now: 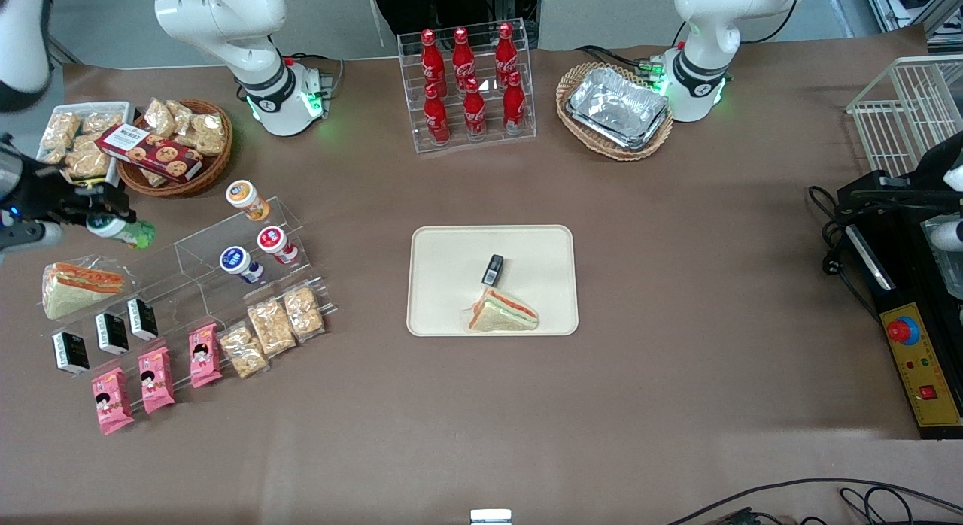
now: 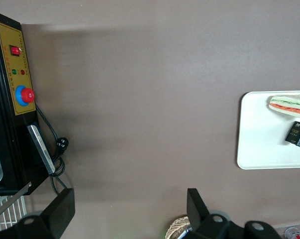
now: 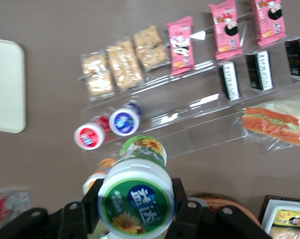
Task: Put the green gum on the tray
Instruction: 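Carry the green gum bottle with the right gripper over the cream tray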
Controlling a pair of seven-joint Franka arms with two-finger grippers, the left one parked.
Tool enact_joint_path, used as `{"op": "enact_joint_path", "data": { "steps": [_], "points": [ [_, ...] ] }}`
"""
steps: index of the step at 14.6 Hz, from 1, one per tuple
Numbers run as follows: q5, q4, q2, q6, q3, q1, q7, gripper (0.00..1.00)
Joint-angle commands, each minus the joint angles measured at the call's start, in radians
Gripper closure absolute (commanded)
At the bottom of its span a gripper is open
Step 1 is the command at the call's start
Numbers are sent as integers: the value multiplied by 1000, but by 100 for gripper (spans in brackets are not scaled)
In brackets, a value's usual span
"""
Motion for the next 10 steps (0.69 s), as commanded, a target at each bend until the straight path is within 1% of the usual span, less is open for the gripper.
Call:
{"op": "enact_joint_path", "data": {
  "steps": [1, 3, 6, 9, 10],
  "points": [
    [47, 128, 22, -135, 62, 39, 169, 59],
    [53, 138, 19, -152, 152, 40, 318, 59],
    [114, 137, 25, -149, 269, 43, 537, 59],
    [129, 128, 82, -80, 380, 69, 709, 59],
    [131, 120, 105, -48, 400, 83, 751, 59]
  ]
}}
